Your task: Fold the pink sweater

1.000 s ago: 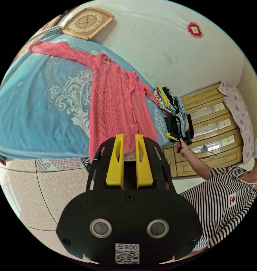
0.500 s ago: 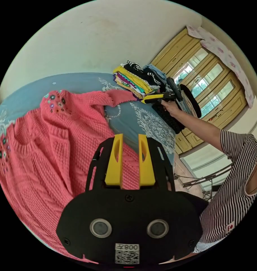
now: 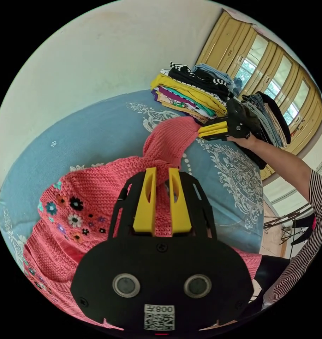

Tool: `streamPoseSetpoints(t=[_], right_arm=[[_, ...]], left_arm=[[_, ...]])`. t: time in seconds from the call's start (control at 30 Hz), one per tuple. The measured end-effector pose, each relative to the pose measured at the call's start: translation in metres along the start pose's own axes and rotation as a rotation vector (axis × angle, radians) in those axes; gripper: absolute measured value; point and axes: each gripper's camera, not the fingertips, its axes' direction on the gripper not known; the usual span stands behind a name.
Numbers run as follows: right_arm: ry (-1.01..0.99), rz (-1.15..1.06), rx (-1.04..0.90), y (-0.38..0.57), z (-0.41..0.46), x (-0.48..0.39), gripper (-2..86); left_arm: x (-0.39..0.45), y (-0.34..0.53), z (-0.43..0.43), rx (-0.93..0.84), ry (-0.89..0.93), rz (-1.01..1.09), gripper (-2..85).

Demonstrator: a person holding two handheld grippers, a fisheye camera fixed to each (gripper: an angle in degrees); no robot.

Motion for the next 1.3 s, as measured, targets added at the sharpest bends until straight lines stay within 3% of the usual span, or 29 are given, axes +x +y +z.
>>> streamPoseSetpoints(t=[0.27, 0.4, 0.53, 0.63, 0.7, 0.8, 0.93, 1.03, 1.23, 1.3], right_arm=[[-0.003, 0.011, 0.079, 0.028, -0.136, 0.008, 2.1], [0.045, -0.04, -0.036, 0.023, -0.195, 0.033, 1.3], [-0.011, 0.08, -0.253, -0.028, -0.173, 0.089, 0.3], [0.091, 0.208, -0.344, -0.05, -0.144, 0.112, -0.2], [0.075, 0.231, -0.279, -0.05, -0.148, 0.109, -0.3], [-0.031, 0.249, -0.029, -0.035, -0.17, 0.087, -0.3], [-0.528, 0.166, 0.272, -0.026, -0.173, 0.045, 0.0], [-0.681, 0.157, 0.329, -0.041, -0.157, 0.02, 0.1], [-0.709, 0.246, 0.216, -0.076, -0.109, 0.01, 0.1], [-0.713, 0.275, 0.213, -0.074, -0.103, 0.019, 0.2]], left_arm=[[0.012, -0.026, -0.052, 0.138, -0.048, 0.017, 1.1], [0.012, -0.049, -0.072, 0.215, -0.065, 0.015, 0.7], [-0.004, -0.082, -0.068, 0.181, -0.079, -0.068, 0.7], [-0.016, -0.091, -0.069, 0.149, -0.058, -0.126, 1.0], [-0.022, -0.088, -0.082, 0.172, -0.017, -0.133, 1.3], [-0.033, -0.071, -0.109, 0.17, 0.032, -0.126, 1.9], [-0.045, -0.031, -0.152, 0.103, -0.079, -0.167, 2.2], [-0.061, -0.004, -0.182, 0.069, -0.204, -0.269, 1.9], [-0.103, 0.018, -0.214, -0.003, -0.412, -0.511, 0.7], [-0.111, 0.019, -0.219, -0.024, -0.426, -0.473, 0.7]])
